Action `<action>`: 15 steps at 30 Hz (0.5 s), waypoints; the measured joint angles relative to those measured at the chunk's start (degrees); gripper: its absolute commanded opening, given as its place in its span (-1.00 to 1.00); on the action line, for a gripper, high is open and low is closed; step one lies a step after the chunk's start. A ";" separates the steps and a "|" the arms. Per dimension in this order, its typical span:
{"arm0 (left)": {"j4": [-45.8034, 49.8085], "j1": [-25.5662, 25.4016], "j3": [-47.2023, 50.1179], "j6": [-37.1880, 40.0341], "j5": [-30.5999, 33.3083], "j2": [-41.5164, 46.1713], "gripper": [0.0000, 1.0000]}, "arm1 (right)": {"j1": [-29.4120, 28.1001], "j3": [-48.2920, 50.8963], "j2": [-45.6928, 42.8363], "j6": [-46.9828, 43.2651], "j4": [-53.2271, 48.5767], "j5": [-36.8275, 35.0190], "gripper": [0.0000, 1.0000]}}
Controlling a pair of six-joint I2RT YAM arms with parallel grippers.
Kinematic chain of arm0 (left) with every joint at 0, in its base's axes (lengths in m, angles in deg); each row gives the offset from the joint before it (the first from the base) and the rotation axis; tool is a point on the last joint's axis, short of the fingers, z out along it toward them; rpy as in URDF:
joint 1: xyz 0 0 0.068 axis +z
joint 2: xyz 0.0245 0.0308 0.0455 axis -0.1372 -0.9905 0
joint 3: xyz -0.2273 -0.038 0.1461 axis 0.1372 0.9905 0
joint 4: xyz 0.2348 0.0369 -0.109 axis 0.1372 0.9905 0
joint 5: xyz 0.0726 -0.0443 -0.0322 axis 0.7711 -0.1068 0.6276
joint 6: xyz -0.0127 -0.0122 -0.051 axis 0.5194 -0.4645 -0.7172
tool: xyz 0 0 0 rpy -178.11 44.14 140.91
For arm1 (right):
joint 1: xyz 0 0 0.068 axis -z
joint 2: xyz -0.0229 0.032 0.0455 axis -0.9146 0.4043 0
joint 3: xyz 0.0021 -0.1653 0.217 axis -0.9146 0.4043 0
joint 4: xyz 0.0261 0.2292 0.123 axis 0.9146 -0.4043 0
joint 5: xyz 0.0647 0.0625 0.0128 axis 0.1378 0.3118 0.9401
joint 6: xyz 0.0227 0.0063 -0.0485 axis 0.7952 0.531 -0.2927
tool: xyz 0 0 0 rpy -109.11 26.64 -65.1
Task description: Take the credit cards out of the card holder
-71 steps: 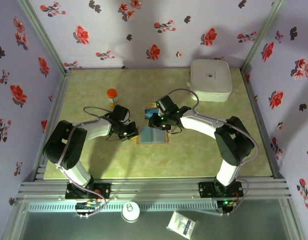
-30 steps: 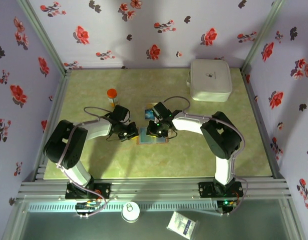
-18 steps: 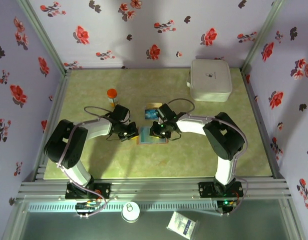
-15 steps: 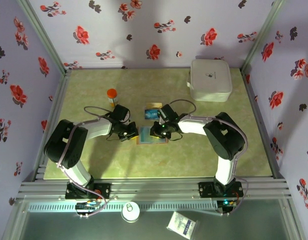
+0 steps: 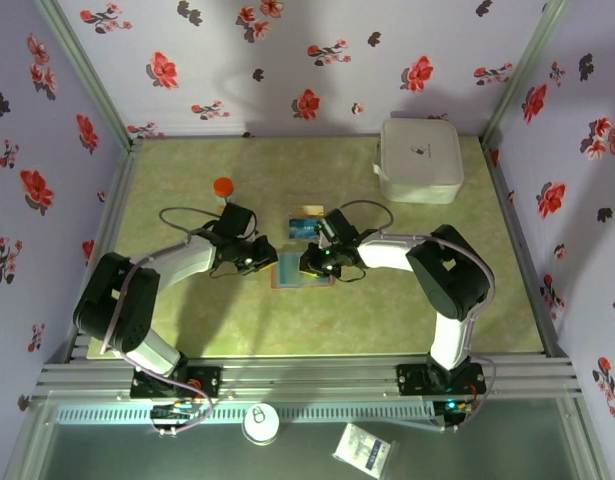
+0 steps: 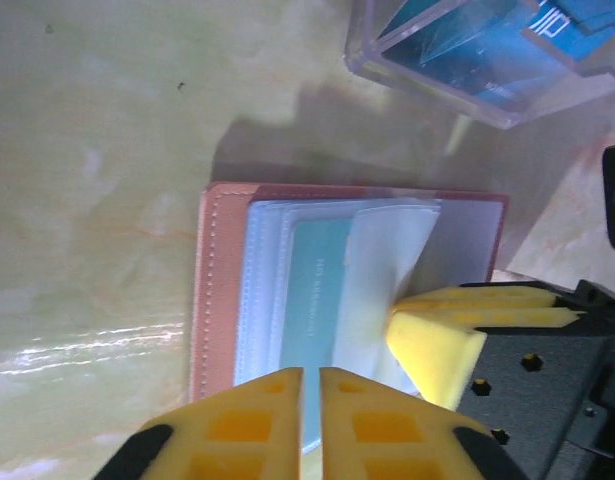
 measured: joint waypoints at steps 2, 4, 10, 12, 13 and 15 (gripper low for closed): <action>-0.35 -0.50 -0.09 -0.46 -0.20 -0.15 -0.64 | 0.00 0.07 0.00 0.00 0.15 0.09 -0.66; -1.18 -1.36 -0.42 -0.96 -0.59 -1.01 -0.59 | 0.00 0.24 0.00 0.00 0.57 0.17 -0.66; -3.02 -3.06 -0.72 -1.92 -1.27 -4.57 -0.54 | 0.00 0.48 0.00 0.02 1.14 0.26 -0.66; -3.39 -3.32 -0.72 -1.99 -1.55 -5.44 -0.54 | 0.00 0.52 0.00 0.02 1.18 0.33 -0.66; -3.61 -3.39 -0.72 -2.05 -1.57 -5.75 -0.54 | 0.00 0.55 0.00 0.04 1.22 0.37 -0.66; -4.07 -3.50 -0.72 -2.32 -1.68 -6.05 -0.56 | 0.00 0.59 0.00 0.07 1.36 0.39 -0.66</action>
